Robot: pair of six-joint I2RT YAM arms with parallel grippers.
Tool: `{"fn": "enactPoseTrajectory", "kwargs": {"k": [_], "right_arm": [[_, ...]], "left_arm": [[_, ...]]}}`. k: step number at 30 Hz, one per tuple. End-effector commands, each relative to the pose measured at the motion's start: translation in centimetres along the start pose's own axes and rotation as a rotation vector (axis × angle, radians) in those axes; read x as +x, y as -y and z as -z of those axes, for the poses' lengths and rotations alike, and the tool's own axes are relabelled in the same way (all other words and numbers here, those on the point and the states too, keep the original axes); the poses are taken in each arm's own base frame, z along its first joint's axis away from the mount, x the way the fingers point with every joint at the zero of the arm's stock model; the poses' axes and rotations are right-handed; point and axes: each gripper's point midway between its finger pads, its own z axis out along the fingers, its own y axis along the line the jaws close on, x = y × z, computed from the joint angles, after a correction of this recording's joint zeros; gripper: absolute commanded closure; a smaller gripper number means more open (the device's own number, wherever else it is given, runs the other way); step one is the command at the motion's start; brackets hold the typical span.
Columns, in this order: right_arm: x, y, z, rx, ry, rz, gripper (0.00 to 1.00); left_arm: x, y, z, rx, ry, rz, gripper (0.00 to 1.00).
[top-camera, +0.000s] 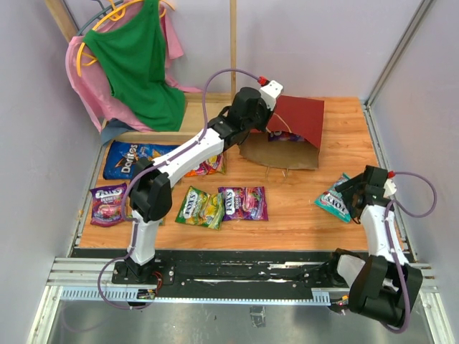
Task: Take the snacks out of the paper bag
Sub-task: Move the paper bag to the corner of the board.
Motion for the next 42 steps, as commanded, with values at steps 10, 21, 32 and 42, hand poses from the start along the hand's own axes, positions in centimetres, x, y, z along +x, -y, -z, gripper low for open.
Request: {"fn": "enactPoseTrajectory", "kwargs": {"k": [10,21,32,42], "right_arm": [[2.4,2.5,-3.8,0.179,-0.142,0.038,0.43],[-0.7,-0.2,-5.5,0.169,-0.101,0.073,0.51],[-1.9,-4.8,-10.4,0.170,-0.193,0.325,0.58],[-4.5,-11.5,-14.2,-0.027,-0.294,0.652,0.48]], "left_arm": [[-2.1,-1.8,2.1,-0.058,0.057,-0.026,0.97],[-1.3,-3.2,2.2,-0.075,0.045,-0.017,0.96],[-1.2,-3.4,2.0,-0.052,0.044,0.003,0.95],[-0.8,-5.0,2.6,-0.064,0.044,0.024,0.95]]}}
